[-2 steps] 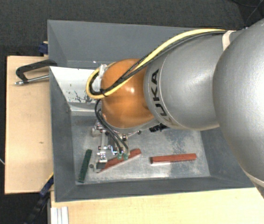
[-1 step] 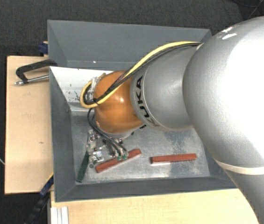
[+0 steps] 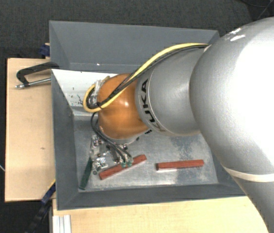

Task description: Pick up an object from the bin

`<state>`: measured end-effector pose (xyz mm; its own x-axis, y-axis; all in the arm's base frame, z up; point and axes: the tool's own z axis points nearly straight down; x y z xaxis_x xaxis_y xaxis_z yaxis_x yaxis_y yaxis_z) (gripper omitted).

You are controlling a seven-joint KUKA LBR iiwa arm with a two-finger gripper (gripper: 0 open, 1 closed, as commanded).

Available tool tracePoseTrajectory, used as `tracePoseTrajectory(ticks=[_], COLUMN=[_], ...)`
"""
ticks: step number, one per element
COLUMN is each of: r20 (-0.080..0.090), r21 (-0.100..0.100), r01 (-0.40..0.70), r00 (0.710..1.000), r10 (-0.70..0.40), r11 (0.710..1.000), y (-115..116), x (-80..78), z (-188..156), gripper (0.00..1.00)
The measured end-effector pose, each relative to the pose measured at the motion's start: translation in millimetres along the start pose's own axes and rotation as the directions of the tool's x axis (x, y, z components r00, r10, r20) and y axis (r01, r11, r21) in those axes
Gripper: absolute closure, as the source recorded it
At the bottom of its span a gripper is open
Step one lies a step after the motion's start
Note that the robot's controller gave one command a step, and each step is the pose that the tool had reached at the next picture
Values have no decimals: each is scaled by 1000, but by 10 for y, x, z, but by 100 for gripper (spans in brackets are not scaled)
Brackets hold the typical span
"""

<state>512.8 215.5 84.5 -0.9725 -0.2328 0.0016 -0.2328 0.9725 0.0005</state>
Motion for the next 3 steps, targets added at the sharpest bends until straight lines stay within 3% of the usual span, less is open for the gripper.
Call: tracePoseTrajectory(ticks=[1,2,3], r20=[14,7,1], r21=[-2,-1,-1], r01=[32,32,17], r00=[999,999,1000], r10=[-32,-32,-17], r11=[999,999,1000], y=[32,28,35], x=[-17,-3,-49], z=[-1621,-1589,-623], gripper=[100,100,0])
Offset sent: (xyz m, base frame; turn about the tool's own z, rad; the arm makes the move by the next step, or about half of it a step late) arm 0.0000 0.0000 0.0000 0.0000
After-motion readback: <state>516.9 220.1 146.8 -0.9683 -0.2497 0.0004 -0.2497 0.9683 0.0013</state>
